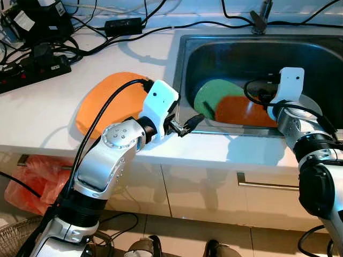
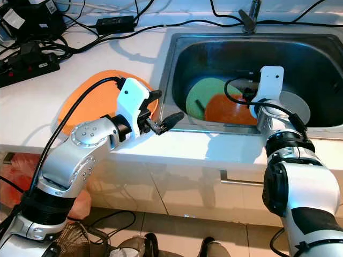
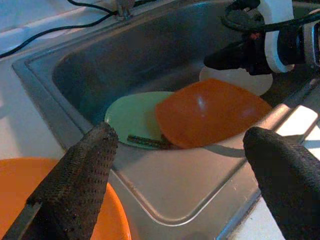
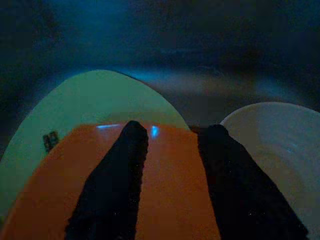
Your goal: Kitchen organization
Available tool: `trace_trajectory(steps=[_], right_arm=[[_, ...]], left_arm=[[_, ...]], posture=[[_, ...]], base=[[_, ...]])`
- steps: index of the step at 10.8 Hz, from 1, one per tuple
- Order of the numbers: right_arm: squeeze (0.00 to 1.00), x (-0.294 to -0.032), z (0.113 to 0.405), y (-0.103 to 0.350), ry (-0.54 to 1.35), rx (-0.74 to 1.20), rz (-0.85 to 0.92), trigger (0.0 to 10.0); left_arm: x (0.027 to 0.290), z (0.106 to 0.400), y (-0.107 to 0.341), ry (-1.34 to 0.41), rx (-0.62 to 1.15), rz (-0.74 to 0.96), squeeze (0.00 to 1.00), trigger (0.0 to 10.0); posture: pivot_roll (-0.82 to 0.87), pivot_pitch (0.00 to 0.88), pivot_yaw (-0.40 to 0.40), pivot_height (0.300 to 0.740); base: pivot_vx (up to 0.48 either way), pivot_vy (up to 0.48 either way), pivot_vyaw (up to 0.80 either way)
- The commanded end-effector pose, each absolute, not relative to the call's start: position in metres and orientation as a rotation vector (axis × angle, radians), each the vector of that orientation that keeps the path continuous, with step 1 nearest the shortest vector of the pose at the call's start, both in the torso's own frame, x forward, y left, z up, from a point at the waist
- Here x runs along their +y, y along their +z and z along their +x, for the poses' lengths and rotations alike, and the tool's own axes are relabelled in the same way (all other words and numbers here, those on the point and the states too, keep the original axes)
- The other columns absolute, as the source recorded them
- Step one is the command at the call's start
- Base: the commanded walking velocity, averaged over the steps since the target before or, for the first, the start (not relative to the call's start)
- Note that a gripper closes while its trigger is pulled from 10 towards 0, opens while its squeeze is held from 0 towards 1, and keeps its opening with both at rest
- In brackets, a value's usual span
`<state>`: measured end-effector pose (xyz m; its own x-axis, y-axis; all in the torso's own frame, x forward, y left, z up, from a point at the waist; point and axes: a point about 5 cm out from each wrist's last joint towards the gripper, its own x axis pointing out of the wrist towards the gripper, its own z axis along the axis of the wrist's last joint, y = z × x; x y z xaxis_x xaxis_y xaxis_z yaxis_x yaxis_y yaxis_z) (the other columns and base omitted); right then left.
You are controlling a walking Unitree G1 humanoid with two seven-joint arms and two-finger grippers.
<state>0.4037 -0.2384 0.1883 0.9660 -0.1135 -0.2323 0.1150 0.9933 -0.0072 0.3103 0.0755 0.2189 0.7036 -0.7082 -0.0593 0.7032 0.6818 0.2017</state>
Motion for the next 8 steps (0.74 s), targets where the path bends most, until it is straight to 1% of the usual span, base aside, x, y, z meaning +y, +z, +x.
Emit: trace_trajectory(steps=[1,2,4,6,7,8], right_arm=[[1.00,-0.234,0.404,0.186,-0.103,0.254,0.037,10.0],[1.00,-0.229,0.408,0.195,-0.080,0.217,0.031,10.0],[1.00,-0.214,0.416,0.220,0.004,0.120,0.002,10.0],[1.00,-0.201,0.419,0.236,0.057,0.060,0.059,10.0],[1.00,-0.188,0.421,0.239,0.121,0.062,0.133,10.0],[1.00,-0.178,0.420,0.239,0.187,0.064,0.146,10.0]], left_arm=[[0.077,0.308,0.221,-0.798,-0.026,0.213,1.00,10.0],[0.079,0.309,0.222,-0.781,-0.024,0.230,1.00,10.0],[0.089,0.314,0.228,-0.759,-0.024,0.350,1.00,10.0],[0.098,0.319,0.236,-0.742,-0.057,0.453,1.00,10.0],[0.100,0.316,0.236,-0.751,-0.056,0.485,1.00,10.0],[0.103,0.304,0.231,-0.813,-0.029,0.575,1.00,10.0]], posture=[[0.11,0.170,0.081,0.740],[0.11,0.169,0.081,0.740],[0.11,0.168,0.081,0.740],[0.11,0.164,0.083,0.740],[0.11,0.161,0.084,0.740],[0.11,0.158,0.082,0.740]], base=[[0.000,0.000,0.00],[0.000,0.000,0.00],[0.000,0.000,0.00],[0.000,0.000,0.00],[0.000,0.000,0.00],[0.000,0.000,0.00]])
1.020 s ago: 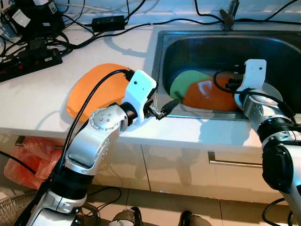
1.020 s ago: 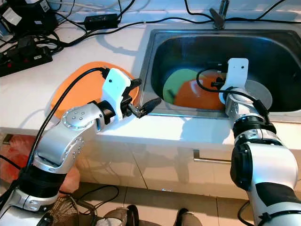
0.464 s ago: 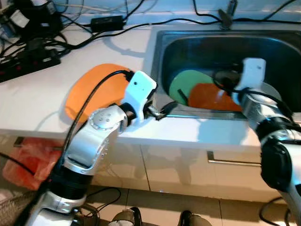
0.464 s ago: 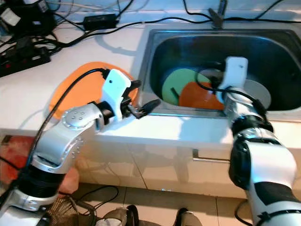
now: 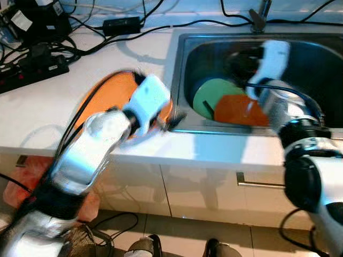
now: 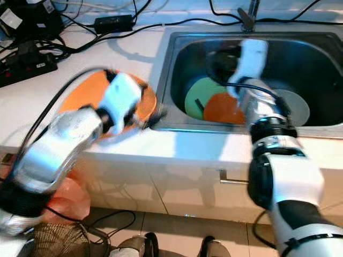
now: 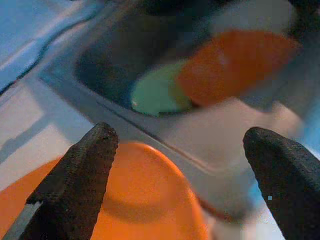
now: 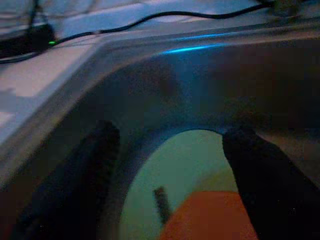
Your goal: Kitchen organization
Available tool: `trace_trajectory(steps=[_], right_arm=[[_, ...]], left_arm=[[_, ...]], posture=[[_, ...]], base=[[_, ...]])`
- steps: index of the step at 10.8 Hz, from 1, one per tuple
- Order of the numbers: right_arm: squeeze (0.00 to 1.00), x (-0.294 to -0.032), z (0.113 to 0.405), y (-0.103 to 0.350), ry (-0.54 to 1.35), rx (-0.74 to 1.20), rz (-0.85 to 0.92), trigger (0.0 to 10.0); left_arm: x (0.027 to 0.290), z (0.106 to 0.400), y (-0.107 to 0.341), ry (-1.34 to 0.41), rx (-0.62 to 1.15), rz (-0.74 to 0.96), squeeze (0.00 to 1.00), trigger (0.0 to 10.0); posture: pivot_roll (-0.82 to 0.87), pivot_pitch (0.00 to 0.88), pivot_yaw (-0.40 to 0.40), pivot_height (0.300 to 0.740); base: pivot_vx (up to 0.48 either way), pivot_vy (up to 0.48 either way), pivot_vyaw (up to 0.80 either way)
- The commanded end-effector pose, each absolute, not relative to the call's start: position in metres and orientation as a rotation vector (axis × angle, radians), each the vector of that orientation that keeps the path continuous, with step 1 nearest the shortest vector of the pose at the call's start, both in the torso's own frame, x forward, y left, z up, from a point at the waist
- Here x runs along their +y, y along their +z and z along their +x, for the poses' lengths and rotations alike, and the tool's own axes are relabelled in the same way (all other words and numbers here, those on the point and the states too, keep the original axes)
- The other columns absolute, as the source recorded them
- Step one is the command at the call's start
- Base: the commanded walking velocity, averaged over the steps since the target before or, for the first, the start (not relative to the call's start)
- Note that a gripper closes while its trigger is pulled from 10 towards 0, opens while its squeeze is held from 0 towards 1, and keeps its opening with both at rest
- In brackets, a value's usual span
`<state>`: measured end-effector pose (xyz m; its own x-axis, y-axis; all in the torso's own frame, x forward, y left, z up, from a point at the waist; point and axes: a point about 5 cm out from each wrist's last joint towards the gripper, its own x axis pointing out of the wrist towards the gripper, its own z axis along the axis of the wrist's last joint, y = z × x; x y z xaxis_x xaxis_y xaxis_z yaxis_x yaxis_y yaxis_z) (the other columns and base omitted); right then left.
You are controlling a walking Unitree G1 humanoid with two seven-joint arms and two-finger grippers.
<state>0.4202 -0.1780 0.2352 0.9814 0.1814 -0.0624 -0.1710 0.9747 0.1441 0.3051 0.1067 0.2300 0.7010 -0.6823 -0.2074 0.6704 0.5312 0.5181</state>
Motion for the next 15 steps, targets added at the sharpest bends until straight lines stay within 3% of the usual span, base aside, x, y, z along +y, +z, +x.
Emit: trace_trajectory(steps=[1,2,5,8,12,13,14,15], right_arm=[[0.30,-0.176,0.420,0.238,0.203,0.069,0.173,10.0],[0.00,-0.176,0.418,0.235,0.216,0.076,0.190,10.0],[0.00,-0.179,0.414,0.229,0.212,0.091,0.220,10.0],[0.00,-0.177,0.414,0.232,0.214,0.083,0.220,10.0],[0.00,-0.177,0.413,0.238,0.207,0.066,0.225,10.0],[0.00,-0.178,0.413,0.238,0.200,0.064,0.227,10.0],[0.00,-0.179,0.413,0.238,0.195,0.063,0.229,10.0],[0.00,-0.180,0.412,0.238,0.193,0.064,0.230,10.0]], left_arm=[[0.105,0.296,0.232,-0.860,-0.034,0.688,0.75,10.0],[0.107,0.287,0.235,-0.904,-0.009,0.676,0.00,10.0],[0.132,0.285,0.227,-0.852,0.058,0.795,0.00,10.0],[0.169,0.292,0.208,-0.666,0.153,0.904,0.00,10.0],[0.188,0.303,0.189,-0.567,0.205,1.047,0.00,10.0],[0.191,0.306,0.185,-0.551,0.203,1.050,0.00,6.7],[0.195,0.308,0.178,-0.552,0.209,1.061,0.00,0.0],[0.197,0.309,0.175,-0.553,0.212,1.064,0.00,0.0]], posture=[[0.12,0.166,0.080,0.740],[0.12,0.163,0.079,0.740],[0.14,0.154,0.076,0.740],[0.14,0.147,0.071,0.740],[0.13,0.138,0.073,0.740],[0.13,0.136,0.077,0.740],[0.12,0.137,0.078,0.740],[0.12,0.138,0.080,0.740]], base=[[0.000,0.000,0.00],[0.000,0.000,0.00],[0.000,0.000,0.00],[0.000,0.000,0.00],[0.000,0.000,0.00],[0.000,0.000,0.00],[0.000,0.000,0.00],[0.000,0.000,0.00]])
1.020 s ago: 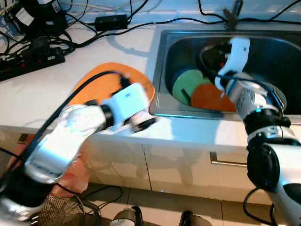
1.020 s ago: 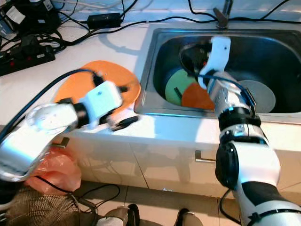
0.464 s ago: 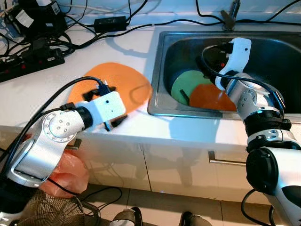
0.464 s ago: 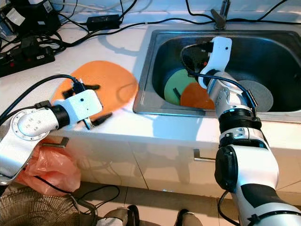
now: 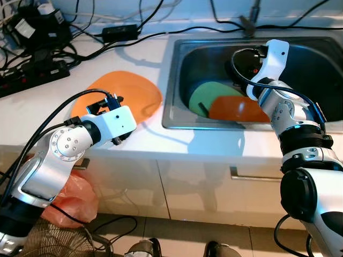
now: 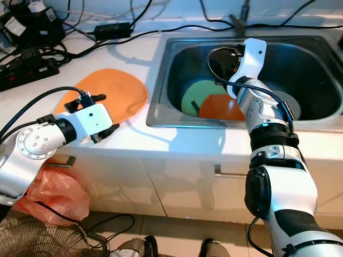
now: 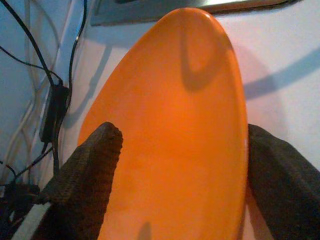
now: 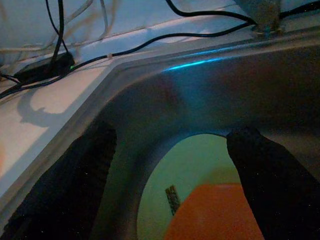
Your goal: Kitchen organization
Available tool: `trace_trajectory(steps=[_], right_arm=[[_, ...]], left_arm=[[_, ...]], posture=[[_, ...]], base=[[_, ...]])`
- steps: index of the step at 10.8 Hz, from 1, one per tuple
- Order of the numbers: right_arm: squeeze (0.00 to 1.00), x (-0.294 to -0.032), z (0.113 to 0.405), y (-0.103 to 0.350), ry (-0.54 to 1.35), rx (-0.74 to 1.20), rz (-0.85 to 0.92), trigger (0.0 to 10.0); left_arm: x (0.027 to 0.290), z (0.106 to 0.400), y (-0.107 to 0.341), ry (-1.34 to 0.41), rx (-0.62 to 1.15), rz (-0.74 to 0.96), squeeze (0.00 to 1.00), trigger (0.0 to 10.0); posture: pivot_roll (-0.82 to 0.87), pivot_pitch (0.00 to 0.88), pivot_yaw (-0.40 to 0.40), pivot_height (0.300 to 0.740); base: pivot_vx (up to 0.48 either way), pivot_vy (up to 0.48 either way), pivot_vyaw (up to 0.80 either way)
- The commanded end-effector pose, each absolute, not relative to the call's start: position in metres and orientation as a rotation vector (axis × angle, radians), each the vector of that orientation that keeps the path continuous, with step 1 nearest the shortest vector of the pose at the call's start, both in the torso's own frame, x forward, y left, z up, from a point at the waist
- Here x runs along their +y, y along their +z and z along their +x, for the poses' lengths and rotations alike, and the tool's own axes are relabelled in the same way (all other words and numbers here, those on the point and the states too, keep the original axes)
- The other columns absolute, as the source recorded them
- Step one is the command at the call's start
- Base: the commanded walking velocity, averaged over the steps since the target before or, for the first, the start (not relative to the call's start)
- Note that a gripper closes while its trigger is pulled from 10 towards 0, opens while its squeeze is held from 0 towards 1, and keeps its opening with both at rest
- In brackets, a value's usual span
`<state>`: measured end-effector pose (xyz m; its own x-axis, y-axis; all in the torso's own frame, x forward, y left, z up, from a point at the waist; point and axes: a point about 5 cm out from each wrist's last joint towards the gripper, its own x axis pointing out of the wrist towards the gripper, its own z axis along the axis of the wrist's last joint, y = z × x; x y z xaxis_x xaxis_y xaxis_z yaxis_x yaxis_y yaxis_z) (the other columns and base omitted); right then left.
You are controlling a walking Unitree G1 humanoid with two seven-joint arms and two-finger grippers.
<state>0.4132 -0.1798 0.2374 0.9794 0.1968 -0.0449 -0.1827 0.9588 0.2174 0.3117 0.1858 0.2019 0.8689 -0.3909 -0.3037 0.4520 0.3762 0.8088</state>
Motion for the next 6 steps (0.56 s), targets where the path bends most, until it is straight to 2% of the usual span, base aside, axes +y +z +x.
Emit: trace_trajectory(steps=[1,6], right_arm=[[0.00,-0.1805,0.4119,0.2376,0.190,0.065,0.232,10.0],[0.00,-0.1810,0.4108,0.2296,0.184,0.088,0.230,10.0]], left_arm=[[0.1982,0.3110,0.1713,-0.549,0.210,1.068,0.00,0.0],[0.1963,0.3209,0.1779,-0.490,0.126,1.029,0.00,0.0]], posture=[[0.12,0.139,0.080,0.740],[0.12,0.151,0.083,0.740]], base=[[0.000,0.000,0.00],[0.000,0.000,0.00]])
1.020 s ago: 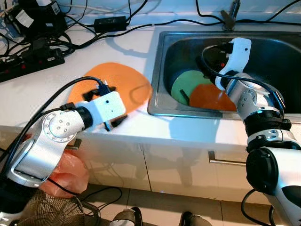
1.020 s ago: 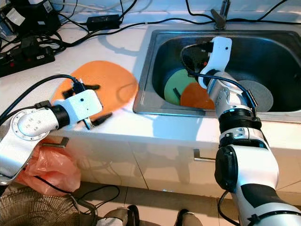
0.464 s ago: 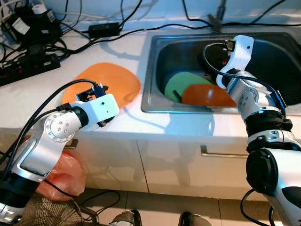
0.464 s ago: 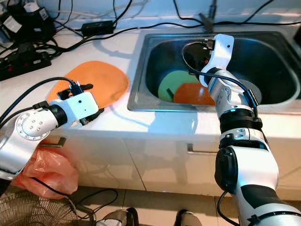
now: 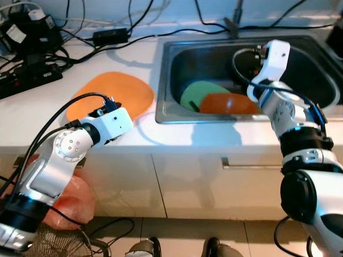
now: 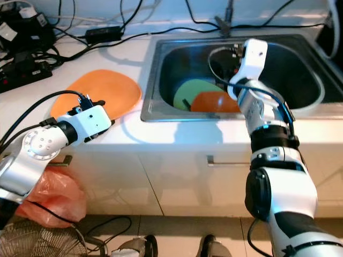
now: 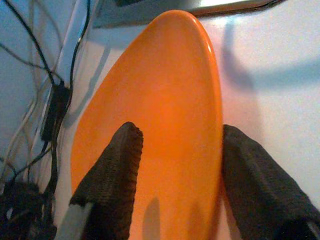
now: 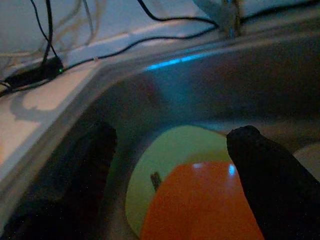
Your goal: Kitchen organization
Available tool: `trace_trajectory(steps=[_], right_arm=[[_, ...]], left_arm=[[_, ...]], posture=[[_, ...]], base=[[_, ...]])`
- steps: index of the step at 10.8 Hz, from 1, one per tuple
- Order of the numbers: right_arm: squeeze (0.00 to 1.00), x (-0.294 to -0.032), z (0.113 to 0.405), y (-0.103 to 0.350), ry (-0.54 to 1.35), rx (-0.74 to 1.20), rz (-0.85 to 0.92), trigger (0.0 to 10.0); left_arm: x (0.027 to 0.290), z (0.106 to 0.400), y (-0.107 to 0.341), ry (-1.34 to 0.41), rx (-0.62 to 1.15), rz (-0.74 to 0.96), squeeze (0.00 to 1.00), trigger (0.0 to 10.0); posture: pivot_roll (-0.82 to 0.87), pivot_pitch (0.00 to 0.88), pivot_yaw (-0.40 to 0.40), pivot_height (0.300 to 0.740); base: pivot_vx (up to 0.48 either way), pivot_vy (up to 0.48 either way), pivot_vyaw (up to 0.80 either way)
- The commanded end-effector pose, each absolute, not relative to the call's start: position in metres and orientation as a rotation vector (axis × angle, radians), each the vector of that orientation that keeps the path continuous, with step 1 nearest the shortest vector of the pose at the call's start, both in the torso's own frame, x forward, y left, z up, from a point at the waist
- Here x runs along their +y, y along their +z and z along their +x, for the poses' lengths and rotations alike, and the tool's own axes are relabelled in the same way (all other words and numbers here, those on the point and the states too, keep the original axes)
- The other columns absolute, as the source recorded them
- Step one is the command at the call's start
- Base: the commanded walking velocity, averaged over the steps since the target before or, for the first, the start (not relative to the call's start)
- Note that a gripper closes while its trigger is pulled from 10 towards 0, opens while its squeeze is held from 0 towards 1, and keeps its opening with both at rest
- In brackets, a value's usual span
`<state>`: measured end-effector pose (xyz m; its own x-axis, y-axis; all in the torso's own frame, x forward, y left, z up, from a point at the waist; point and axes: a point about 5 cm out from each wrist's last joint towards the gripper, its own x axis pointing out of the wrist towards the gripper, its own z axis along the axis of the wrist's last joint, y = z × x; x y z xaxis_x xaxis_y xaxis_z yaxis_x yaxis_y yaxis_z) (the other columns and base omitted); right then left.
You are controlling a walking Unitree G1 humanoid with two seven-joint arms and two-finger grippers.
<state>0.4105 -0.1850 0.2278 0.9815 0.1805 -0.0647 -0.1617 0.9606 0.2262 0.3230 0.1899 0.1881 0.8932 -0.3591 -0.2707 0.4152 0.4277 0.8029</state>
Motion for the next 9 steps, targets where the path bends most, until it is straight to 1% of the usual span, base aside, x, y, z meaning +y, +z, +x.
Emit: trace_trajectory(steps=[1,2,4,7,9], right_arm=[[0.00,-0.182,0.410,0.225,0.178,0.099,0.230,10.0],[0.00,-0.183,0.410,0.224,0.175,0.102,0.230,10.0],[0.00,-0.184,0.410,0.222,0.170,0.107,0.230,10.0],[0.00,-0.187,0.409,0.222,0.165,0.107,0.228,10.0],[0.00,-0.187,0.409,0.223,0.166,0.105,0.234,10.0]], left_arm=[[0.194,0.324,0.186,-0.445,0.051,1.018,0.00,0.0],[0.193,0.326,0.191,-0.409,0.025,0.997,0.00,10.0],[0.188,0.328,0.199,-0.386,-0.018,0.902,0.00,10.0],[0.185,0.330,0.203,-0.369,-0.070,0.940,0.00,10.0],[0.186,0.329,0.194,-0.373,-0.041,0.968,0.00,10.0]], posture=[[0.12,0.150,0.083,0.740],[0.12,0.150,0.083,0.740],[0.11,0.150,0.081,0.740],[0.11,0.147,0.081,0.740],[0.11,0.144,0.082,0.740]], base=[[0.000,0.000,0.00],[0.000,0.000,0.00],[0.000,0.000,0.00],[0.000,0.000,0.00],[0.000,0.000,0.00]])
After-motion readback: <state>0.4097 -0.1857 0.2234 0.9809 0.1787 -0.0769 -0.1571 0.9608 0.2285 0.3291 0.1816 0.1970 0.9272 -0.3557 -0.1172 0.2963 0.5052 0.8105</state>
